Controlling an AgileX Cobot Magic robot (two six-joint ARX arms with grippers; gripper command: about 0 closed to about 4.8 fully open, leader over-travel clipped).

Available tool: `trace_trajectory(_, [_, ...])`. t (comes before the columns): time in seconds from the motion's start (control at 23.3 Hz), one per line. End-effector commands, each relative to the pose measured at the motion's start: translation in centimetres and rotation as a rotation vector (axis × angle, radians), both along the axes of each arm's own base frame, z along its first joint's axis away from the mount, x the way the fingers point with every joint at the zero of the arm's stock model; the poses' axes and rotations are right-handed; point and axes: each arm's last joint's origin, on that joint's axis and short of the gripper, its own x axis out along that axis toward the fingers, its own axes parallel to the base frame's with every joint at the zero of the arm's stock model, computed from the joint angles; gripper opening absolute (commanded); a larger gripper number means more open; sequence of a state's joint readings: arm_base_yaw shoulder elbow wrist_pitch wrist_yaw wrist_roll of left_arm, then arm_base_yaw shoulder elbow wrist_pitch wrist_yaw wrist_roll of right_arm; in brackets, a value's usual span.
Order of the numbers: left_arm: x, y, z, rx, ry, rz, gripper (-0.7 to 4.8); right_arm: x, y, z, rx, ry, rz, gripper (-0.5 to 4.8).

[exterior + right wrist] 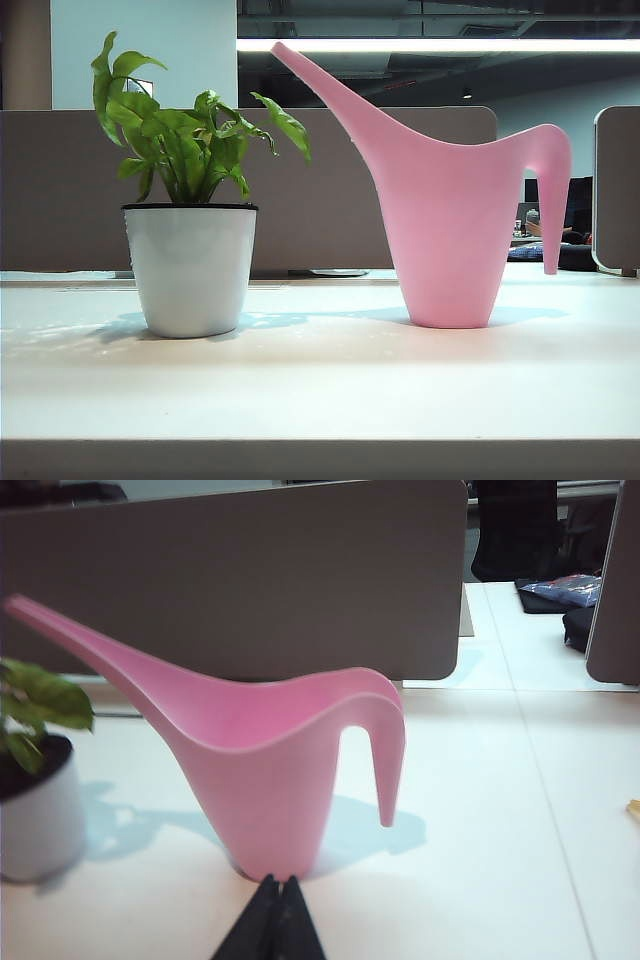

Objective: Pick up the watering can from the table, water the potted plant, and put the can back.

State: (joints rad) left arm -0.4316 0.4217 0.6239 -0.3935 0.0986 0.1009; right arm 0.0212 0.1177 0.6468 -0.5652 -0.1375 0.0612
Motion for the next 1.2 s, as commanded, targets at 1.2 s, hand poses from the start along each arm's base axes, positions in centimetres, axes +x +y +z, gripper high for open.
trace_trajectory(1.2, [-0.6, 0.6, -11.5, -0.160, -0.274, 0.104, -0.05, 5.5, 0.7, -12.9, -0.160, 0.005, 0.092, -0.02])
